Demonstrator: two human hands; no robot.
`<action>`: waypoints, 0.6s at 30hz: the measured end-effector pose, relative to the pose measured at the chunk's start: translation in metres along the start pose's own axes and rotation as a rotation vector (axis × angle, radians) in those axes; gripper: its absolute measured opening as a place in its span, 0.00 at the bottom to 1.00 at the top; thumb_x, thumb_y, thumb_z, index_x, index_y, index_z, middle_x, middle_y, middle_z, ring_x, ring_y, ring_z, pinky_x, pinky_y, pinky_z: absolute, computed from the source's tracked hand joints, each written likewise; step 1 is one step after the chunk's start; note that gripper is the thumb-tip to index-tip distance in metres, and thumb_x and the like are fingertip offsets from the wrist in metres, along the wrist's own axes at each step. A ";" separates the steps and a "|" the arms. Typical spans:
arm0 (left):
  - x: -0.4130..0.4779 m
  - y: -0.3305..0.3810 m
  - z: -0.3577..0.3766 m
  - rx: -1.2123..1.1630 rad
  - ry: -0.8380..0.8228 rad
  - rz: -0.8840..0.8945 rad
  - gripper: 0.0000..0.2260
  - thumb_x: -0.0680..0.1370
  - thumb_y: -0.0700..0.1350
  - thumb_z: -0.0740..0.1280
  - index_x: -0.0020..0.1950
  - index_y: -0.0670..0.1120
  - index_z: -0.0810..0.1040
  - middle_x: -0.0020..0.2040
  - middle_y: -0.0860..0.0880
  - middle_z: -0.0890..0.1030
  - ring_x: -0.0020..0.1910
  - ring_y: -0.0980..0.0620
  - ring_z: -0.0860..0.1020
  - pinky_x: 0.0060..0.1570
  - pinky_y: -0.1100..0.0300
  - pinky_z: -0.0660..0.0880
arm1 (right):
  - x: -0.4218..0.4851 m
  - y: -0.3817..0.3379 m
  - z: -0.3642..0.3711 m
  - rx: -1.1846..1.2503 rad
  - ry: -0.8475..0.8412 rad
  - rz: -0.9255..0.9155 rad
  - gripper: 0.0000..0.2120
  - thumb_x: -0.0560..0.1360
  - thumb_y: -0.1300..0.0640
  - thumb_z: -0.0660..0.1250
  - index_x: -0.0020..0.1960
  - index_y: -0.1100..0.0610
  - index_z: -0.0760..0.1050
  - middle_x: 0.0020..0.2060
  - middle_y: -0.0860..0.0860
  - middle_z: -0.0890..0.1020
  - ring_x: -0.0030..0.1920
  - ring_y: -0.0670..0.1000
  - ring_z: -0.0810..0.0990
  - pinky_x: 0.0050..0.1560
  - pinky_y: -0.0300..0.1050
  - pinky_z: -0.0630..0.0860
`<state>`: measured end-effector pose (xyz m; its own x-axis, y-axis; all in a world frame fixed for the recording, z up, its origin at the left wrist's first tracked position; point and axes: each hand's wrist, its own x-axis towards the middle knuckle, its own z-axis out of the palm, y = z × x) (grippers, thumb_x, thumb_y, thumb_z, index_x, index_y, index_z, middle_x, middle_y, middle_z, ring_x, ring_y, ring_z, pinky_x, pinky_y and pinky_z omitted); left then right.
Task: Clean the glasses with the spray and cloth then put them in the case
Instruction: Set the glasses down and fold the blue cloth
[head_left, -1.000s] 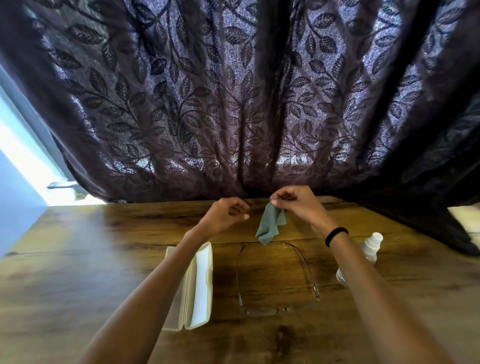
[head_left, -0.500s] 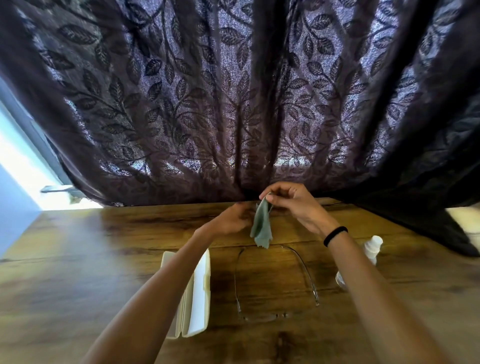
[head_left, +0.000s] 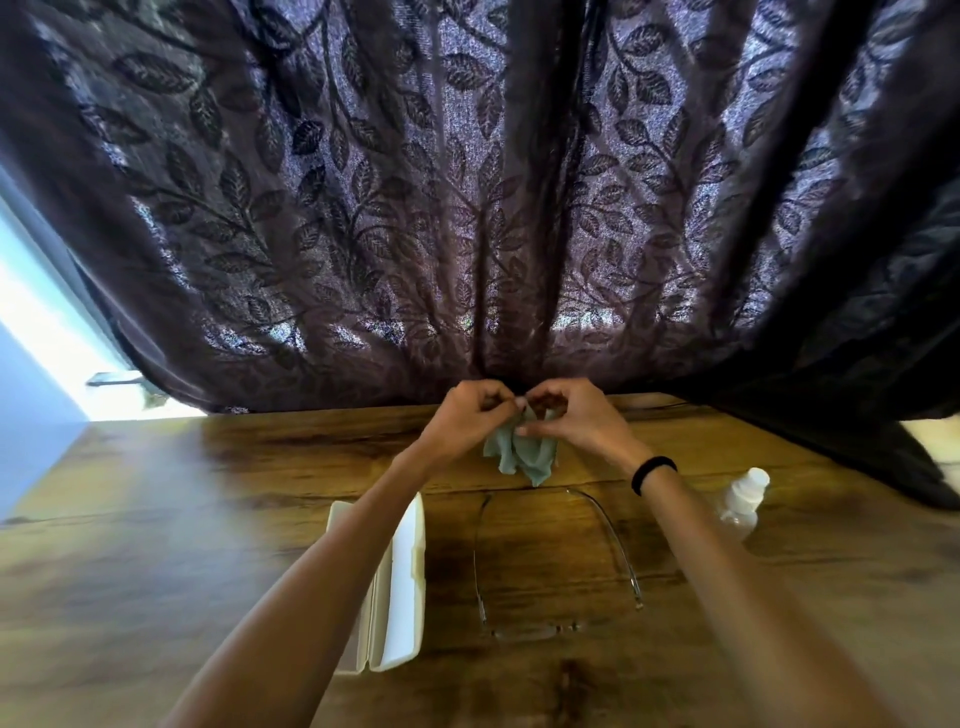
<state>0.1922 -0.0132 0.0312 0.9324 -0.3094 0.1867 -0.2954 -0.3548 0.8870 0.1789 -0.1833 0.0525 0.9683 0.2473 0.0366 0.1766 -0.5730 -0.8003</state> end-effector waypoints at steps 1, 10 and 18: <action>0.000 0.001 -0.001 -0.003 0.012 -0.004 0.04 0.74 0.43 0.69 0.39 0.49 0.80 0.34 0.51 0.81 0.34 0.58 0.76 0.37 0.61 0.73 | 0.001 0.000 0.000 -0.040 0.017 -0.018 0.16 0.64 0.56 0.77 0.50 0.55 0.79 0.43 0.48 0.80 0.44 0.44 0.77 0.41 0.33 0.70; 0.000 0.011 -0.011 0.016 -0.003 -0.068 0.07 0.72 0.46 0.72 0.41 0.42 0.81 0.38 0.39 0.82 0.37 0.51 0.77 0.38 0.56 0.72 | -0.004 -0.003 0.002 0.250 0.003 0.020 0.06 0.76 0.65 0.63 0.48 0.63 0.79 0.43 0.54 0.83 0.44 0.43 0.79 0.48 0.39 0.76; -0.005 0.017 -0.024 -0.090 -0.172 -0.207 0.06 0.72 0.41 0.72 0.47 0.41 0.80 0.37 0.43 0.77 0.33 0.55 0.74 0.28 0.69 0.71 | -0.003 0.001 -0.002 0.430 -0.119 0.151 0.05 0.77 0.56 0.63 0.49 0.57 0.73 0.45 0.51 0.78 0.48 0.47 0.77 0.47 0.40 0.73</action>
<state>0.1873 0.0036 0.0554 0.9196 -0.3866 -0.0699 -0.0756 -0.3487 0.9342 0.1762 -0.1860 0.0527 0.9462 0.2881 -0.1475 -0.0780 -0.2394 -0.9678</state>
